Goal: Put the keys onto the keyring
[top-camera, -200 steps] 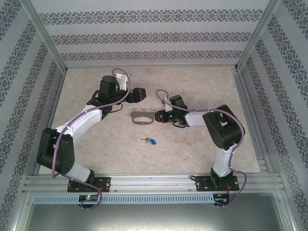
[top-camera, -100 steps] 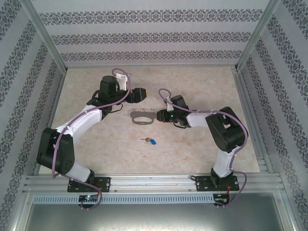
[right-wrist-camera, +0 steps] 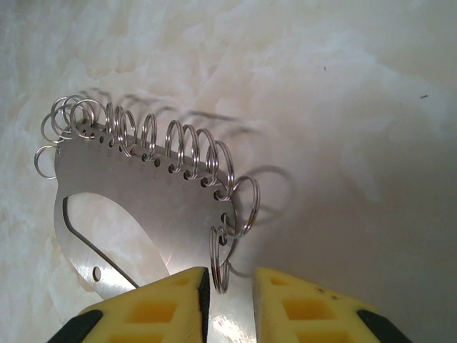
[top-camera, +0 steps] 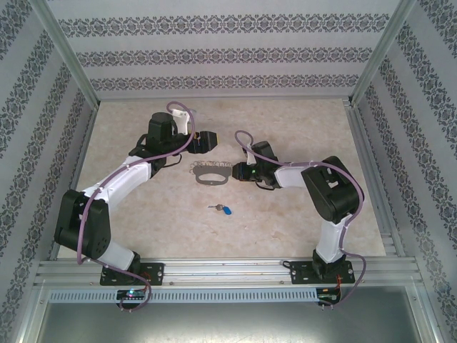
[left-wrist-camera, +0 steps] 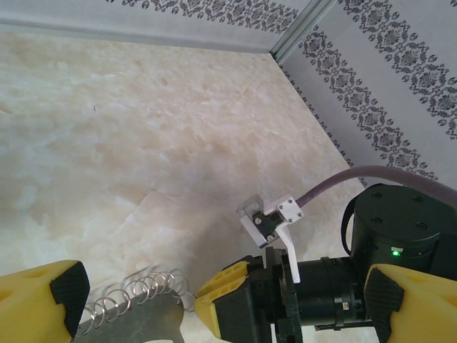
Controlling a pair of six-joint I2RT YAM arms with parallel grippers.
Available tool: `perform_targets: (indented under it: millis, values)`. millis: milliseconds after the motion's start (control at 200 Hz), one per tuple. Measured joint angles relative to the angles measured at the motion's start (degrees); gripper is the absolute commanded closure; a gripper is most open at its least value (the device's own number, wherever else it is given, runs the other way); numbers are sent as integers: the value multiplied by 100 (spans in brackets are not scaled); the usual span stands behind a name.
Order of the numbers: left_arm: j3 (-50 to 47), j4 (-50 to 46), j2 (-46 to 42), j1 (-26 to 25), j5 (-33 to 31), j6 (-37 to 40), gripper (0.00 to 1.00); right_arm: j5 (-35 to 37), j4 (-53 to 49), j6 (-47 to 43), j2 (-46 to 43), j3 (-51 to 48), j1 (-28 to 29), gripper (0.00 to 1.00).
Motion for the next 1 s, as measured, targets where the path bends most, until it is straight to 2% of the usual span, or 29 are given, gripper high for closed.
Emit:
perform_targets:
  millis: [495, 685, 749, 909, 999]
  values:
    - [0, -109, -2, 33, -109, 184, 0, -2, -2, 11, 94, 96, 74, 80]
    - [2, -109, -2, 33, -109, 186, 0, -2, -7, -2, 116, 96, 87, 92]
    - [2, -109, -2, 33, -122, 188, 0, -2, -4, 9, 122, 96, 85, 100]
    - [4, -105, -28, 105, -302, 210, 0, -2, -2, -7, 122, 96, 87, 100]
    - [-24, 11, -105, 170, -654, 116, 0, -2, -7, -39, 120, 96, 85, 100]
